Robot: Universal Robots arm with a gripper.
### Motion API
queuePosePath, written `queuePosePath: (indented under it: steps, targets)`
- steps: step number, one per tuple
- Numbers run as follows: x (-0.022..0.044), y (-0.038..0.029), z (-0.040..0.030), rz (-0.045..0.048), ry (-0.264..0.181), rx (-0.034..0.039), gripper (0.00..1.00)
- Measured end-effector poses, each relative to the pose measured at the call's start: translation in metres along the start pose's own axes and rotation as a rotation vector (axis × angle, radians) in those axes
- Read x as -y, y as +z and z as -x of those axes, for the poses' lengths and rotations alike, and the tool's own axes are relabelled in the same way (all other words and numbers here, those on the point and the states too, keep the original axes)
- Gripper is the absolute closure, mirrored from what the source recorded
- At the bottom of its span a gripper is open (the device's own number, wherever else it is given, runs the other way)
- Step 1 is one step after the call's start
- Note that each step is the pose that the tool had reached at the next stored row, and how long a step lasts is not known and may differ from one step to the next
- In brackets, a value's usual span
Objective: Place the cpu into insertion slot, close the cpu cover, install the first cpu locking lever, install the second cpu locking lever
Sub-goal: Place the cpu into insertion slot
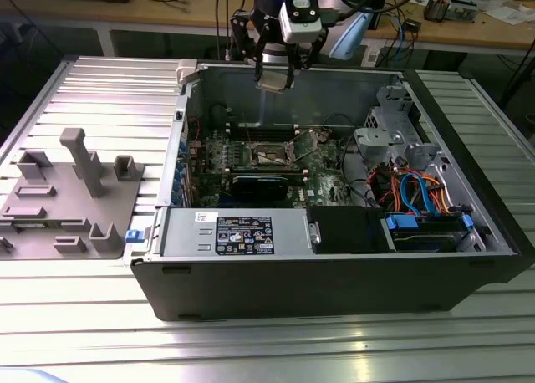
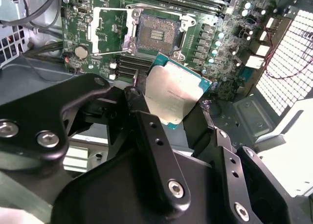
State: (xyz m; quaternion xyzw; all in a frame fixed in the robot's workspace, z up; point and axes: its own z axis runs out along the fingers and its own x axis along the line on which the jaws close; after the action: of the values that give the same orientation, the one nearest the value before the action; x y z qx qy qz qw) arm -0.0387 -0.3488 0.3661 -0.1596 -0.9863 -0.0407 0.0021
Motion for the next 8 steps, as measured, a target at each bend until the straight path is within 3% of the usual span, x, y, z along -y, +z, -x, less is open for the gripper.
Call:
queuePosePath:
  steps: [8]
  targets:
    - [0.0000, 0.0007, 0.0000, -0.0007, 0.041, 0.0037, 0.46]
